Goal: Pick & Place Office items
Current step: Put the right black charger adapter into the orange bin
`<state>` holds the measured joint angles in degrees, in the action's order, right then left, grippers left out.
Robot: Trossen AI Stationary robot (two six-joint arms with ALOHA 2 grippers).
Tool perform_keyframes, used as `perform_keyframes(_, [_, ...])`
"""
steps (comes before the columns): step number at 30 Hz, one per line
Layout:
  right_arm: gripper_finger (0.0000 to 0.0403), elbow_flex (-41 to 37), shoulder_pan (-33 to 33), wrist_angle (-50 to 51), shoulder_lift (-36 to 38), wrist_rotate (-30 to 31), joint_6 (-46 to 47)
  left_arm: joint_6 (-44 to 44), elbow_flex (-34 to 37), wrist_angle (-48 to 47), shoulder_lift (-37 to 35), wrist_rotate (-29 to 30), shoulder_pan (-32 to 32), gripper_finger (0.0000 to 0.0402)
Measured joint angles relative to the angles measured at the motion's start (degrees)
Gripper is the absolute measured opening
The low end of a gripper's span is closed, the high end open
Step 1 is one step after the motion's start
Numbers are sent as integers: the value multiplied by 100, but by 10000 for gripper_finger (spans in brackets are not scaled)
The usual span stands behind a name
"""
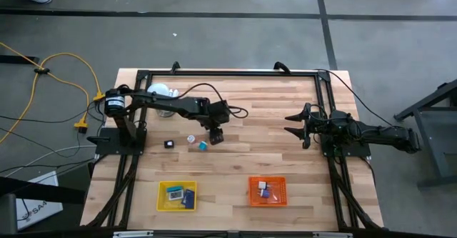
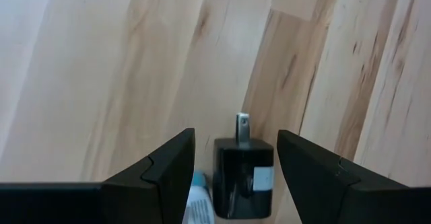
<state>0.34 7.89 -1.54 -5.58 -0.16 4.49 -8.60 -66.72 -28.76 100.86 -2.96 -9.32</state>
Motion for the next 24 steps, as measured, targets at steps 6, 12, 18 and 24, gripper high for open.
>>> perform_keyframes(6, [195,-2,0,0,0,0,0,119,0,-85,0,1,66,205])
perform_keyframes(12, [195,-2,1,0,0,0,0,137,0,-85,0,-13,140,205])
perform_keyframes(18, [195,-1,-1,2,0,-1,0,138,0,-116,0,27,140,205])
perform_keyframes(24, [195,0,-1,2,0,0,0,137,0,-181,4,112,165,205])
